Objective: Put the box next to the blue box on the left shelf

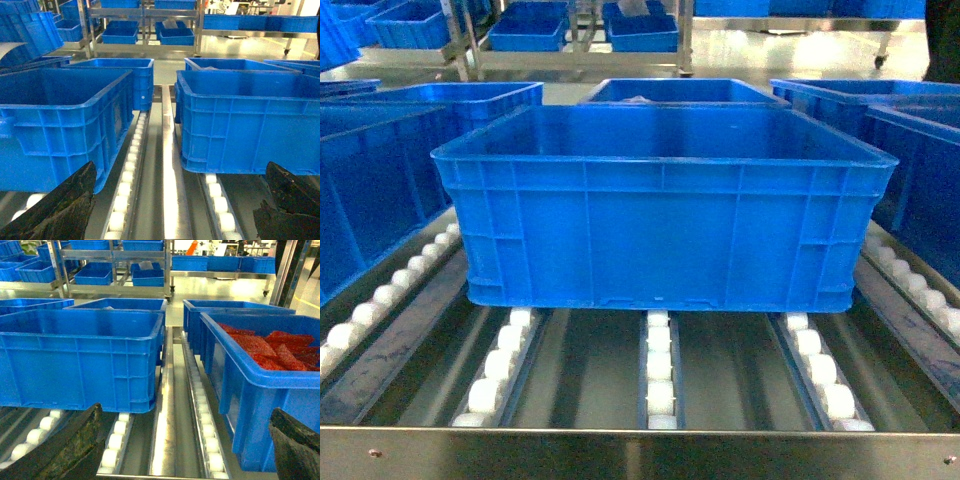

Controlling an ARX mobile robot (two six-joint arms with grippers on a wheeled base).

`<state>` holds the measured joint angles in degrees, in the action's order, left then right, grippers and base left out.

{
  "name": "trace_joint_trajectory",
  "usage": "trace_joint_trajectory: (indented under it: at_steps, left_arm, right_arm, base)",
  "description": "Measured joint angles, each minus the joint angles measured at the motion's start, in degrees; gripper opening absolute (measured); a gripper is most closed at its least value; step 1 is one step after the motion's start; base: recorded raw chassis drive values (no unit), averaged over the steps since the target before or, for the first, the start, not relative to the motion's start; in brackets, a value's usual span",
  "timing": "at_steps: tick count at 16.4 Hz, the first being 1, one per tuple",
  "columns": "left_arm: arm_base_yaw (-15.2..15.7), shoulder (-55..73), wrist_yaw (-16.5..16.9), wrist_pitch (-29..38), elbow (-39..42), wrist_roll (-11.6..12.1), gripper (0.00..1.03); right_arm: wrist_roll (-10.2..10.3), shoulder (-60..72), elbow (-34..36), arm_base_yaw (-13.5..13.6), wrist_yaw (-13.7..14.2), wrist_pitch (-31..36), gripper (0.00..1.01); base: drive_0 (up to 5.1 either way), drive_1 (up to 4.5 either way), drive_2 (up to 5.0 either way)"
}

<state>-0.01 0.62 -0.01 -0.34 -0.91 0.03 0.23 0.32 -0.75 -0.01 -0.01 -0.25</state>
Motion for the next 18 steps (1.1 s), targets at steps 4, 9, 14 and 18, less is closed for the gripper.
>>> trace_joint_trajectory:
  at_steps: [4, 9, 14, 18]
  left_arm:
    - [0.00, 0.00, 0.00, 0.00, 0.02, 0.00, 0.98]
    - [0.00, 0.00, 0.00, 0.00, 0.00, 0.00, 0.98]
    - [0.00, 0.00, 0.00, 0.00, 0.02, 0.02, 0.98]
    - [0.00, 0.00, 0.00, 0.00, 0.00, 0.00, 0.98]
  right_arm:
    - [0.00, 0.00, 0.00, 0.00, 0.00, 0.00, 0.98]
    - [0.00, -0.02, 0.00, 0.00, 0.00, 0.00, 0.98]
    - [0.00, 0.00, 0.00, 0.00, 0.00, 0.02, 0.98]
    - [0.00, -0.02, 0.00, 0.00, 0.00, 0.00, 0.98]
  base:
    - [0.0, 0.00, 0.0]
    - [0.0, 0.00, 0.0]
    - [0.0, 0.00, 0.0]
    - [0.0, 0.00, 0.0]
